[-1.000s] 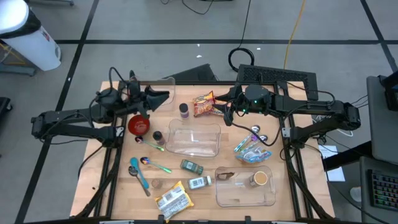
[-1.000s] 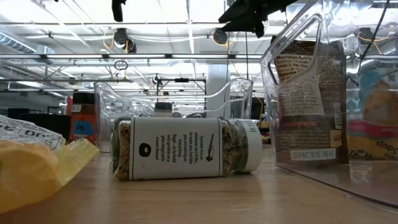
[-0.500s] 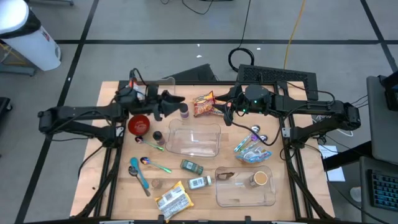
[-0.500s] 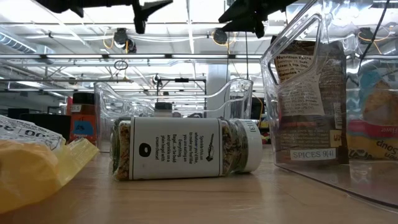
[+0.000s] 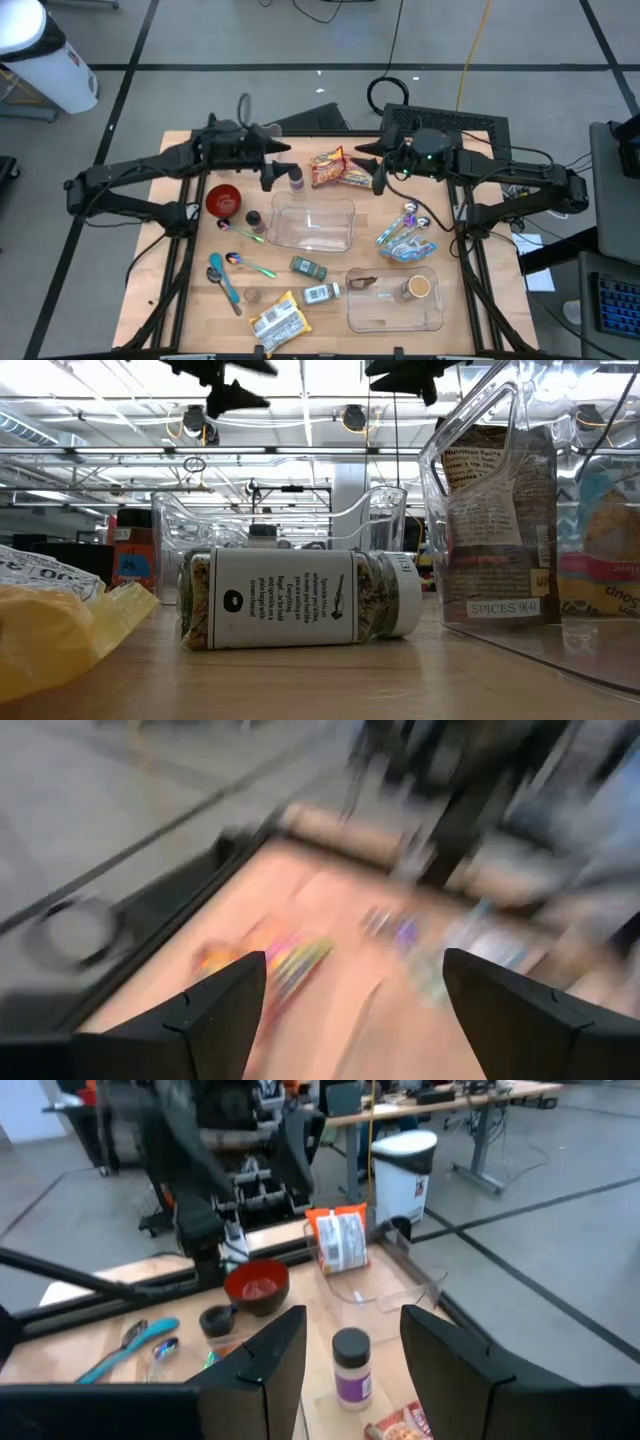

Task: Pick & Place Food Item
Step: Put the purple seasoning bottle into the bottom transparent bin

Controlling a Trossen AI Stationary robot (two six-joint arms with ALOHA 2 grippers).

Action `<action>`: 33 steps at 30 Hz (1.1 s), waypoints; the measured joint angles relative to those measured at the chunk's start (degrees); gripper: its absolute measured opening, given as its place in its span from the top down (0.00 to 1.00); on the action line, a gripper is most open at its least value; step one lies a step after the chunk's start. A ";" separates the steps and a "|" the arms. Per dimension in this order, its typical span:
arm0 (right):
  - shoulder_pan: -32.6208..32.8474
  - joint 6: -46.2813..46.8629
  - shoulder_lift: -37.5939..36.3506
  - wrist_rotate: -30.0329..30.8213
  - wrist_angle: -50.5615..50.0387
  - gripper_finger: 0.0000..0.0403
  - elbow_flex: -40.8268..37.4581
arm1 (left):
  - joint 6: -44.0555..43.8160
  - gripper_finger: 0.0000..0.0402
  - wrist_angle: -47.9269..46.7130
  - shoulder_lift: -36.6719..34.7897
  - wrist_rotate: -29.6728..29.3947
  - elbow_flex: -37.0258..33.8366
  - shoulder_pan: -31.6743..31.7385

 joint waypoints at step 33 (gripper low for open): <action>-3.16 1.08 -1.09 -0.18 -5.24 0.61 -0.02 | 15.20 0.06 -25.07 23.44 -4.33 14.80 4.12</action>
